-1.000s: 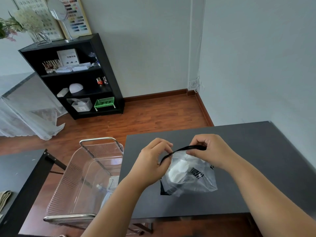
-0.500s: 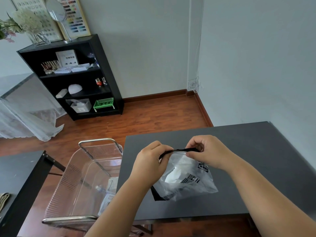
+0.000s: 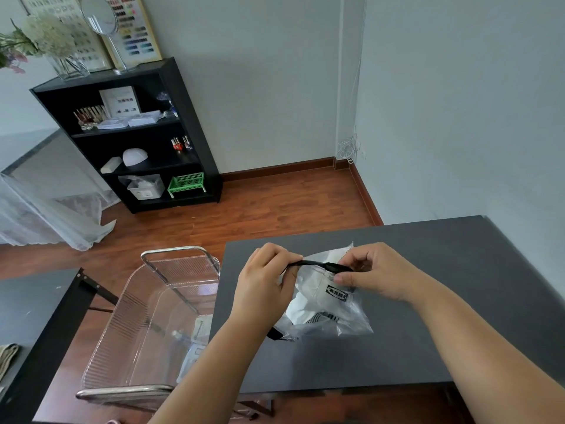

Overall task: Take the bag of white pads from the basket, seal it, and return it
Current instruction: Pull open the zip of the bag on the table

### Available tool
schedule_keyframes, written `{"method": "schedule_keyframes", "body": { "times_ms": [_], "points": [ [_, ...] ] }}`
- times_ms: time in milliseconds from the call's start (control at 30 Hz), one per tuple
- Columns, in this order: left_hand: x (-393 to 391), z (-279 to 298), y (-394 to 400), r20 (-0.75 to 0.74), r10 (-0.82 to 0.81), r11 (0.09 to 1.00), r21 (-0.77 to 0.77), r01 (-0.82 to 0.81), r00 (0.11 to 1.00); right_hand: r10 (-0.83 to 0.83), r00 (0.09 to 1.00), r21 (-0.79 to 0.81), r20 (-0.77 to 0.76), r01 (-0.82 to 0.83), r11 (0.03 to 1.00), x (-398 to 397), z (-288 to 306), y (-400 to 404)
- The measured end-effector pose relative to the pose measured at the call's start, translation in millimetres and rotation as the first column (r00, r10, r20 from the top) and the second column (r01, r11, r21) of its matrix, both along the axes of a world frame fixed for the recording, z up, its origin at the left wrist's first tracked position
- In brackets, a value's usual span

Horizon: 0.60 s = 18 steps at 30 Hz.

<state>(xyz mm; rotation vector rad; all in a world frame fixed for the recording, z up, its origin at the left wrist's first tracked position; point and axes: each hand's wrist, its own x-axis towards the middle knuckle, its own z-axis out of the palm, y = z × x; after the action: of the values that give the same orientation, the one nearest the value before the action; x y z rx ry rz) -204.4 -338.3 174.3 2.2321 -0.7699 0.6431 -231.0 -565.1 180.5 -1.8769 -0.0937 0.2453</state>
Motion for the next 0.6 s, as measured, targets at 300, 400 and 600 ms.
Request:
{"method": "schedule_keyframes", "body": {
  "times_ms": [300,400,600],
  "points": [
    [-1,3,-15,-0.139,-0.138,0.986,0.071,0.149,0.981,-0.061,0.943,-0.179,0.327,0.125,0.976,-2,-3,20],
    [-1,5,-17,-0.072,-0.096,0.994,0.051,0.1,0.993,-0.095,0.981,0.017,0.17,0.094,0.995,-1,0,18],
    [-2,4,-12,0.045,-0.016,0.999,-0.044,0.018,0.999,-0.008,1.0,0.208,-0.01,0.01,0.978,-5,5,-1]
  ]
}}
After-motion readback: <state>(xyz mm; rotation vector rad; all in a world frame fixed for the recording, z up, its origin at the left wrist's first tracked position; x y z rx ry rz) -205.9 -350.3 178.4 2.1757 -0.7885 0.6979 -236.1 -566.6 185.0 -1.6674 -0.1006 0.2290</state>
